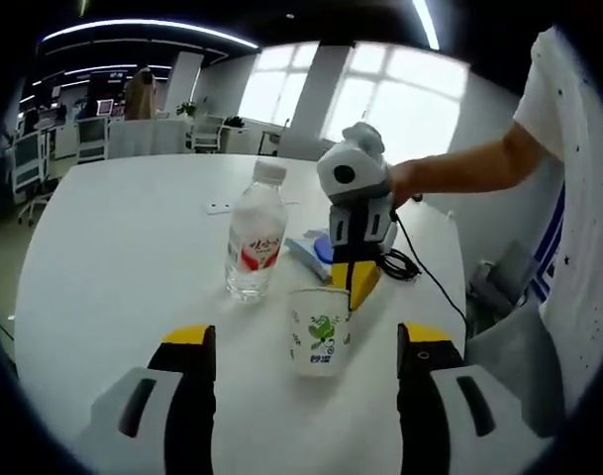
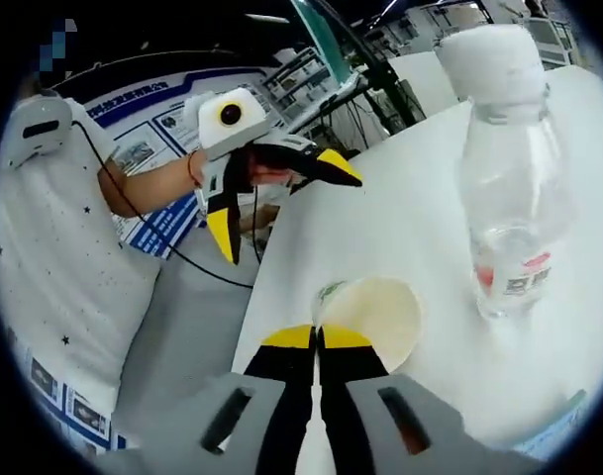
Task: Arrange the tabletop items into an orderly group along one side of the table until the central work area is clear of visible clutter.
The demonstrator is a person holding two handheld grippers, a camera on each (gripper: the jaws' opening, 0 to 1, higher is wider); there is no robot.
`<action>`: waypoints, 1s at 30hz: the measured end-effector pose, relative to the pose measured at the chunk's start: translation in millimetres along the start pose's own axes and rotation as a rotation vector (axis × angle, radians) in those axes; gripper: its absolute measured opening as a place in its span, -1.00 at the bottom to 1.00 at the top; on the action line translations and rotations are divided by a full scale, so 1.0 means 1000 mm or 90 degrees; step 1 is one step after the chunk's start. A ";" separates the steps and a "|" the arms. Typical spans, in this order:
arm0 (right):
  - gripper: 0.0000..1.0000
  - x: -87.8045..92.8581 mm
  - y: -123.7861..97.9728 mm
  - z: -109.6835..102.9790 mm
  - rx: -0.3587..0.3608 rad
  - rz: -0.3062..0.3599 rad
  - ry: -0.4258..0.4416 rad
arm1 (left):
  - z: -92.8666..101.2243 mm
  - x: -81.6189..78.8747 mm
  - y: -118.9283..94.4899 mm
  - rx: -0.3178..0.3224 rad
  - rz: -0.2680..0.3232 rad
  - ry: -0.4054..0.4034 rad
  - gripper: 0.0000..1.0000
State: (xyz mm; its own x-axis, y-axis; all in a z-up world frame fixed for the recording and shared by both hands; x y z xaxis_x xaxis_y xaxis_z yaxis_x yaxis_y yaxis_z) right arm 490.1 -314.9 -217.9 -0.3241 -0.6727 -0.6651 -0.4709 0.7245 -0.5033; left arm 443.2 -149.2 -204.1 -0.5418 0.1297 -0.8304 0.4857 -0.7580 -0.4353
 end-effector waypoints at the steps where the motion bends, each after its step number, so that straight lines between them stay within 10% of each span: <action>1: -1.00 -0.001 -0.002 -0.002 0.003 -0.001 -0.001 | 0.000 0.000 0.000 0.000 0.000 0.002 0.52; 22: -1.00 -0.017 -0.080 -0.017 0.224 -0.103 -0.107 | 0.011 -0.004 -0.005 0.016 0.026 0.013 0.50; 30: -1.00 -0.022 -0.092 -0.003 0.307 -0.243 -0.203 | 0.011 -0.004 -0.007 0.015 0.034 0.014 0.50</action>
State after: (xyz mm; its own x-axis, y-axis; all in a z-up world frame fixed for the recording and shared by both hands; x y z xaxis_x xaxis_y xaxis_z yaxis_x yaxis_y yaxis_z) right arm 537.8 -367.2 -155.3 0.0839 -0.8703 -0.4854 -0.0629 0.4815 -0.8742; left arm 434.2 -151.6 -193.5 -0.5004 0.1029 -0.8597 0.4967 -0.7792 -0.3824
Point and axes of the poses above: the point that each gripper's makers call its tool centre point, and the gripper's own axes: y roughly forward along the fingers, z roughly to its right, x roughly out of its underside, the point moved 7 cm from there along -y, roughly backward along the fingers, and after that the axes turned 3 degrees about -y, right-handed, at the moved point
